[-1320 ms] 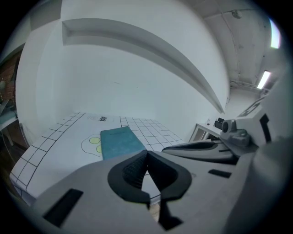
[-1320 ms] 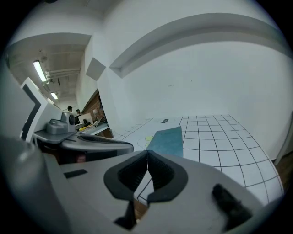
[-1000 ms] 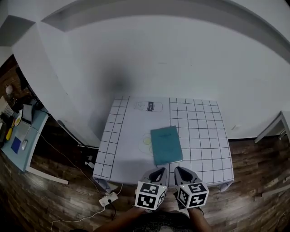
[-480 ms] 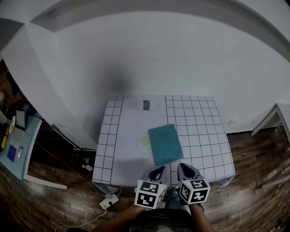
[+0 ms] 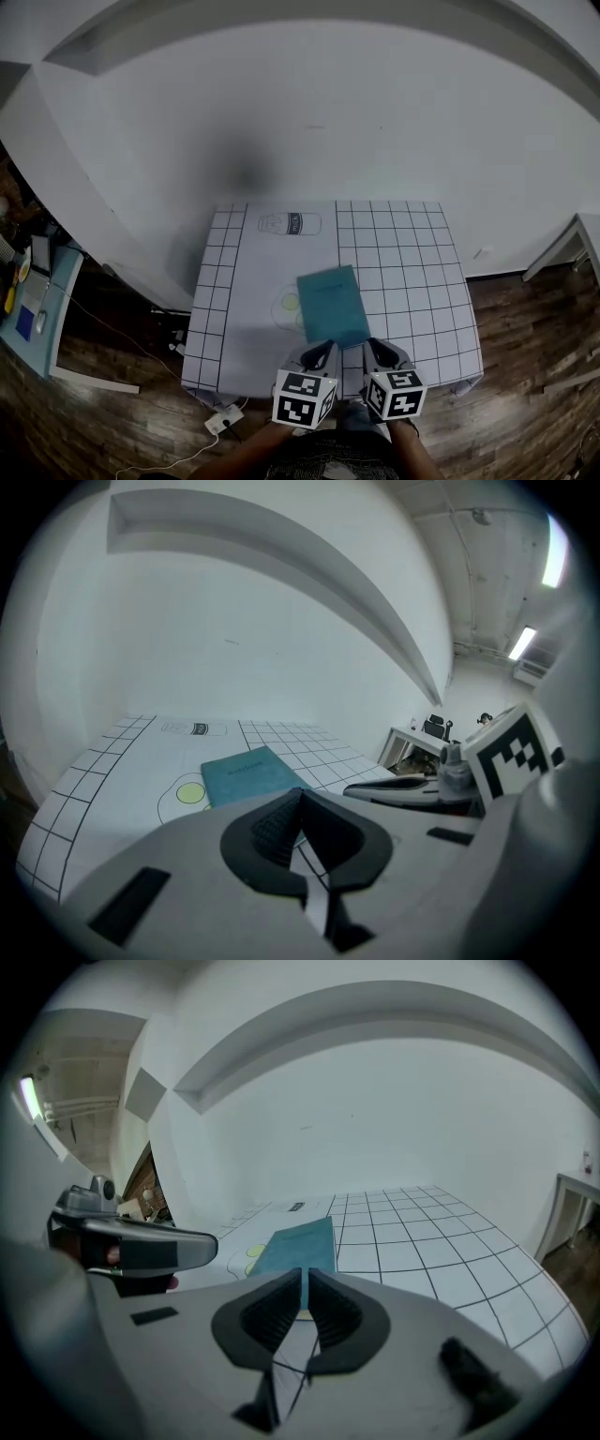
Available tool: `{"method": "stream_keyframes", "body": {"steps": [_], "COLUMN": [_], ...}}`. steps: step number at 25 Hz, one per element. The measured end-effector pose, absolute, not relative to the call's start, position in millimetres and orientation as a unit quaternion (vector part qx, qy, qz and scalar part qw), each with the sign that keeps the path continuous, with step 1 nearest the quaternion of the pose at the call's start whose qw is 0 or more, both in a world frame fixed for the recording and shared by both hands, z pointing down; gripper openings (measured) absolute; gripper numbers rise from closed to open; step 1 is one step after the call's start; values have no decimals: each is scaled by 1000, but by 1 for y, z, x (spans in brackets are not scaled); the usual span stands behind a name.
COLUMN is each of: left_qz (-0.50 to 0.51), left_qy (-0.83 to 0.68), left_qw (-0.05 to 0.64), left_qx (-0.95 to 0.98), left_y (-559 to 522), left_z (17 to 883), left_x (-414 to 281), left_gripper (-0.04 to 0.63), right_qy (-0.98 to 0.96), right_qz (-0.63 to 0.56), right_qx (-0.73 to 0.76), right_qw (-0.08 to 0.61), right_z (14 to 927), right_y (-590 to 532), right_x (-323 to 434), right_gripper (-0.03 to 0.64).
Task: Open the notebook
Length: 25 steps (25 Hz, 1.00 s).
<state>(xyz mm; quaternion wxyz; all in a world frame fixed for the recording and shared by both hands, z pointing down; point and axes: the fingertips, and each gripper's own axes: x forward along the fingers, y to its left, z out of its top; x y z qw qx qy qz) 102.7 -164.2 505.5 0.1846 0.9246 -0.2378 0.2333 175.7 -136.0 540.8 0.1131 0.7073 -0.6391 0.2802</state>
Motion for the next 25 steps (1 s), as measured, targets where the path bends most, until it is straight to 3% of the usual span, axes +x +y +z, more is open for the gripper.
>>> {"method": "stream_keyframes", "body": {"steps": [16, 25], "left_qz": [258, 264], "left_qy": [-279, -297], "left_qw": [194, 196], "left_qx": [905, 896], "left_y": [-191, -202], "left_z": [521, 523], "left_x": [124, 128], "left_gripper": [8, 8], "right_qy": [-658, -668], "right_qz": [376, 422], "right_qx": [646, 608], "right_qw": [91, 79], "right_z": [589, 601], "right_y": [-155, -167], "right_x": [194, 189], "right_gripper": [130, 147]}}
